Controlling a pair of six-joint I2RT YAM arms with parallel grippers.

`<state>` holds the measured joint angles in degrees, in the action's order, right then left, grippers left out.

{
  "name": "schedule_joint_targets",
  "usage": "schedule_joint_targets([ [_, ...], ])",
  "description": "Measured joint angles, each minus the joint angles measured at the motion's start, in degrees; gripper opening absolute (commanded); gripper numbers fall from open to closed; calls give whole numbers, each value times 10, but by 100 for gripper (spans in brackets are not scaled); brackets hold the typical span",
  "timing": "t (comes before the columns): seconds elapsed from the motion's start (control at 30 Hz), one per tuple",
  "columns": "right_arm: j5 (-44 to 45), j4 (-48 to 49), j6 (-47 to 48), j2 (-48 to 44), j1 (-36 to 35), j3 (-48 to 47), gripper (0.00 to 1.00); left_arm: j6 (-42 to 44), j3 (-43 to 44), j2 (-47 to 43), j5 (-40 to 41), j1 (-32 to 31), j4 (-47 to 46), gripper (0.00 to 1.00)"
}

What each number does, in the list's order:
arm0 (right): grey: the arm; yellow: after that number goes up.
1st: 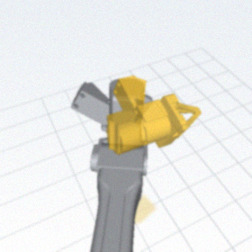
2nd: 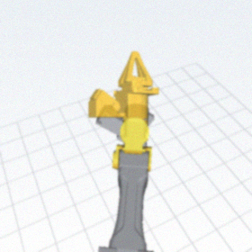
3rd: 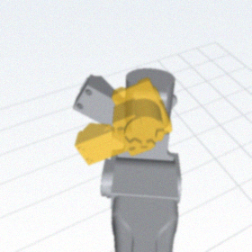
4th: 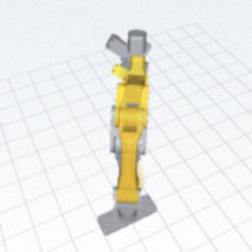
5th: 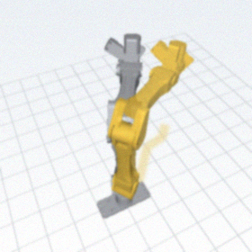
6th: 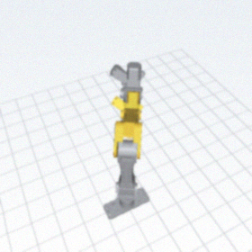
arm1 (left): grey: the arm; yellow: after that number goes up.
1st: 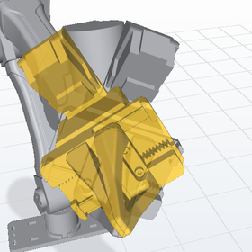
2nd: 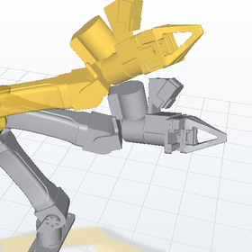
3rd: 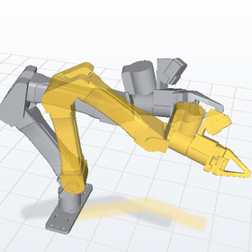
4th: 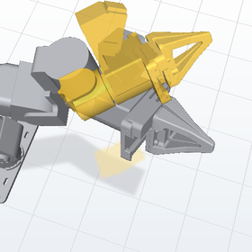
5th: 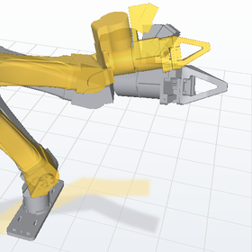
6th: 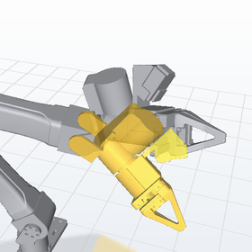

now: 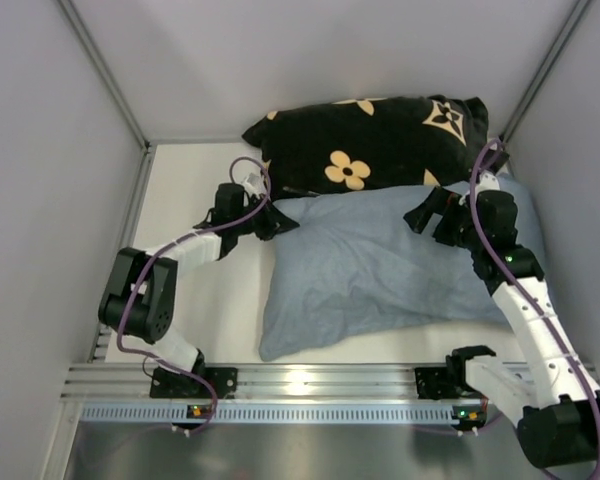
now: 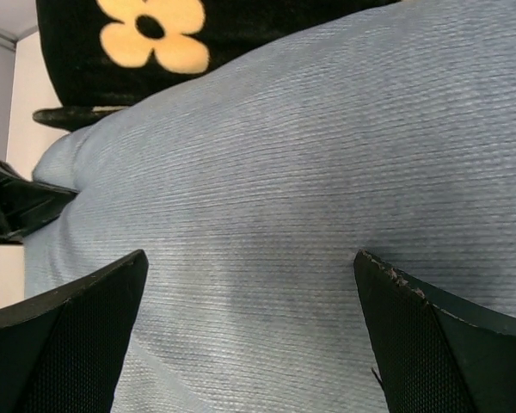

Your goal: Remove the pillowcase from the pillow

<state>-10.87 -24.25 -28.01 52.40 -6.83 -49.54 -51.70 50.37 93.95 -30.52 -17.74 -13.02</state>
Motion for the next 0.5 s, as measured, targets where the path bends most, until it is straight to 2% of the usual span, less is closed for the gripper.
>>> schedule_joint_targets([
  [0.17, -11, 0, 0, 20, 0, 0, 100, 42, 1, -122, 54, 44, 148, 0],
  [0.27, -13, 0, 0, 28, 0, 0, 100, 82, 28, -207, 80, 102, 254, 0],
  [0.4, -12, 0, -1, 43, -5, 0, 99, 132, 96, -266, 140, 188, 374, 0],
  [0.43, -12, 1, -1, 46, -7, 0, 99, 144, 111, -273, 157, 204, 393, 9],
  [0.47, -12, 1, -1, 49, -10, 0, 99, 152, 122, -276, 170, 215, 407, 32],
  [0.5, -12, 1, -1, 52, -13, 0, 99, 160, 134, -278, 185, 229, 422, 66],
])
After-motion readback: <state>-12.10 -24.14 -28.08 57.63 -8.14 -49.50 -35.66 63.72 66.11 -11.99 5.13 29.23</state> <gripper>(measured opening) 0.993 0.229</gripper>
